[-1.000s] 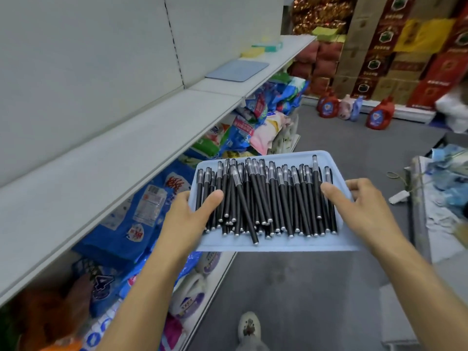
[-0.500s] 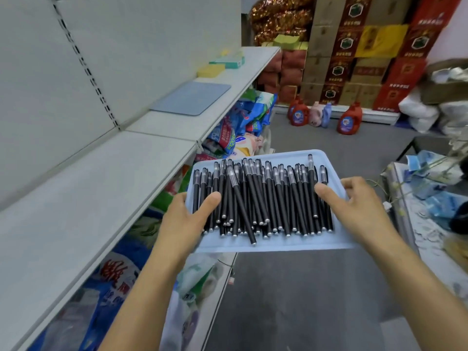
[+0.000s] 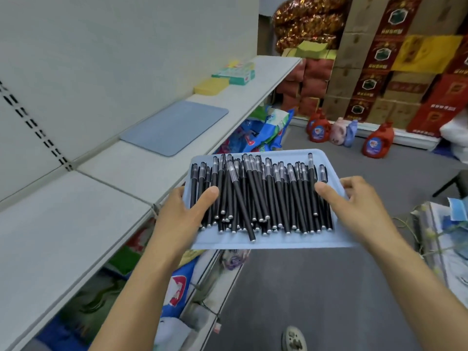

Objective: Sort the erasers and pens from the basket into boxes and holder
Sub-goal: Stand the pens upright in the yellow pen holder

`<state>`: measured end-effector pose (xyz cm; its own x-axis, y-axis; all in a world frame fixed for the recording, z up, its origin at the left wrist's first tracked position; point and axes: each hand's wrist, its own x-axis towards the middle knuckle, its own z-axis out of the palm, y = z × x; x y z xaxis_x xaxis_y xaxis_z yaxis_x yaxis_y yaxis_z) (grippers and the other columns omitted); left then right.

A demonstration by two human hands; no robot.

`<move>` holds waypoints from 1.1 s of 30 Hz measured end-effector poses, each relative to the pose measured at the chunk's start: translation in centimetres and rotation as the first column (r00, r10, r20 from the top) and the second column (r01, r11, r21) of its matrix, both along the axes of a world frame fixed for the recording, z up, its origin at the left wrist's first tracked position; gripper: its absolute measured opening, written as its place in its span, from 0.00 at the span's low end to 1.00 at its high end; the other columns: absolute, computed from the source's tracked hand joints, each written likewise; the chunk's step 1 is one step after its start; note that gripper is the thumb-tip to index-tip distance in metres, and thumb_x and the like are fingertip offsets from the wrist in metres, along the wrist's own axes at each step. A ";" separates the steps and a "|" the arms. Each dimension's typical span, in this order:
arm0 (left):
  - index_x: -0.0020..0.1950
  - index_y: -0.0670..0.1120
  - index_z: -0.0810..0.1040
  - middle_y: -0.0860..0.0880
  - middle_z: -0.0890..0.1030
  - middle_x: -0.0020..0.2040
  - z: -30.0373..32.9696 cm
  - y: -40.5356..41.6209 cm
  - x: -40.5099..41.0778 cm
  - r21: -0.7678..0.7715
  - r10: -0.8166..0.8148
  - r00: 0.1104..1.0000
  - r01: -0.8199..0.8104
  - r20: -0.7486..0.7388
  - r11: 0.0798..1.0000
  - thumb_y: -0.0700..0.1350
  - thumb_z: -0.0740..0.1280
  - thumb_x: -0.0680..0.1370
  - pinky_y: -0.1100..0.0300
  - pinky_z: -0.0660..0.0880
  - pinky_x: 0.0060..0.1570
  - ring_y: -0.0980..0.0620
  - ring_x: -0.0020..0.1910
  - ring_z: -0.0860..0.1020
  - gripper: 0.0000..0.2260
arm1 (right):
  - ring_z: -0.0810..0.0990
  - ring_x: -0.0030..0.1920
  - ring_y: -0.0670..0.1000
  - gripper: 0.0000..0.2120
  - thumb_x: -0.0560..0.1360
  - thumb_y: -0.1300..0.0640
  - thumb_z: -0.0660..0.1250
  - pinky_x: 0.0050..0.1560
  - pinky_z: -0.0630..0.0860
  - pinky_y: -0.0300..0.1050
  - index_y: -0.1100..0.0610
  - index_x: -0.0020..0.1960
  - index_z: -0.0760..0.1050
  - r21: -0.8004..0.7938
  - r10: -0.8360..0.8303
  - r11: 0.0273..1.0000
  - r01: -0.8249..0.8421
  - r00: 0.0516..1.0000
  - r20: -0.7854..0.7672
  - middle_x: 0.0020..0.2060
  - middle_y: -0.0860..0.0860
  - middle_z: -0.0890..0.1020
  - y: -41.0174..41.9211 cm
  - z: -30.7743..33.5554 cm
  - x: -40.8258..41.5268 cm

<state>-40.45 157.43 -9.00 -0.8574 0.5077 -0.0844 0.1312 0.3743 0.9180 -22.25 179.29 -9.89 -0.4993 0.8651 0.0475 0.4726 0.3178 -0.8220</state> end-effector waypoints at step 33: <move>0.51 0.48 0.76 0.50 0.78 0.44 -0.7 12.0 -23.2 -0.301 0.743 0.592 -0.803 -0.312 0.514 0.44 0.58 0.82 0.55 0.69 0.42 0.49 0.42 0.75 0.08 | 0.76 0.47 0.56 0.10 0.79 0.60 0.58 0.47 0.73 0.49 0.58 0.57 0.74 0.204 0.713 0.636 -0.745 0.668 0.215 0.49 0.55 0.80 20.3 0.2 -48.6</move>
